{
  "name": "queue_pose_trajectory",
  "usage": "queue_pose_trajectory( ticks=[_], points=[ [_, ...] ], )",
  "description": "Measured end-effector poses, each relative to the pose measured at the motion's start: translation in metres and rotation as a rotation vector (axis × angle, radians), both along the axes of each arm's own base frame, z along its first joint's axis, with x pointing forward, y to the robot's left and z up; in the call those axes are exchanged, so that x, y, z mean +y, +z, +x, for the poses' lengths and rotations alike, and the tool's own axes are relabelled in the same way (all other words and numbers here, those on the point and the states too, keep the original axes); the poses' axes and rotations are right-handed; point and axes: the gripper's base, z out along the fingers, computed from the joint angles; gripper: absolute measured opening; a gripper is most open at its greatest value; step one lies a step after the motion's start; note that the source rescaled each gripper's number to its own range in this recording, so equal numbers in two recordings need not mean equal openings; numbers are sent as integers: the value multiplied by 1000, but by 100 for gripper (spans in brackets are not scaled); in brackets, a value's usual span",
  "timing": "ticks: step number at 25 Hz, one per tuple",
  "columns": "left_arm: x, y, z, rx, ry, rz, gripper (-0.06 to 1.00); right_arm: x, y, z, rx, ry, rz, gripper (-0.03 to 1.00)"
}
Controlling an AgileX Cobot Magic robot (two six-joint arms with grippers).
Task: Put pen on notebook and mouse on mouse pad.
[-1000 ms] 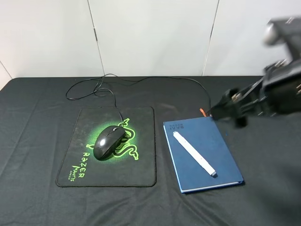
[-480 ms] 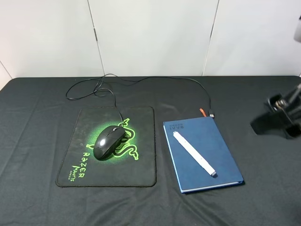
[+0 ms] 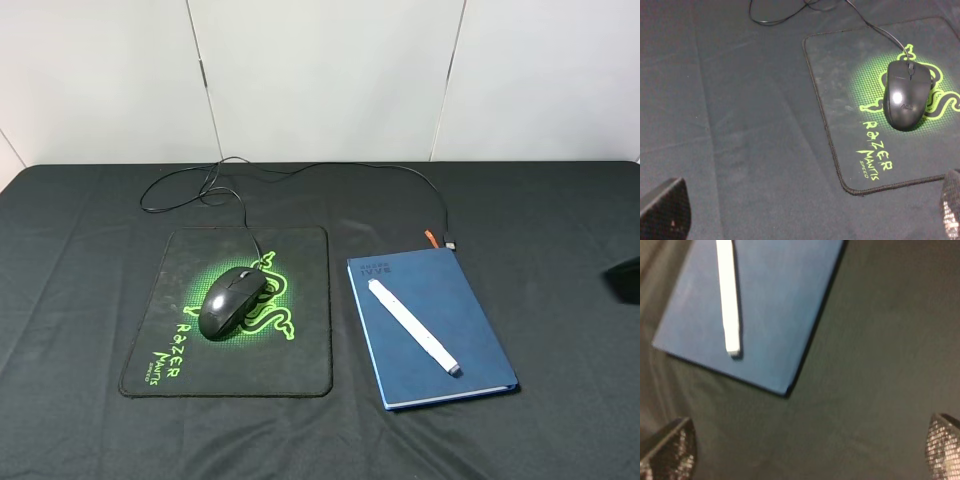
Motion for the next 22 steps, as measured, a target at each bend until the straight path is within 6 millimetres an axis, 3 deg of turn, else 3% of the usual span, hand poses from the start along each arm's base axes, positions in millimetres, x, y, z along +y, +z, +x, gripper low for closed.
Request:
queue_pose_trajectory(
  ticks=[8, 15, 18, 22],
  points=[
    [0, 0, 0, 0, 0, 0, 100, -39, 21, -60, -268, 18, 158, 100],
    [0, 0, 0, 0, 0, 0, 100, -52, 23, -82, -356, 19, 224, 100],
    [0, 0, 0, 0, 0, 0, 100, -53, 17, -85, -358, -18, 227, 100],
    [0, 0, 0, 0, 0, 0, 100, -50, -11, -87, -306, -99, 214, 100]
  ],
)
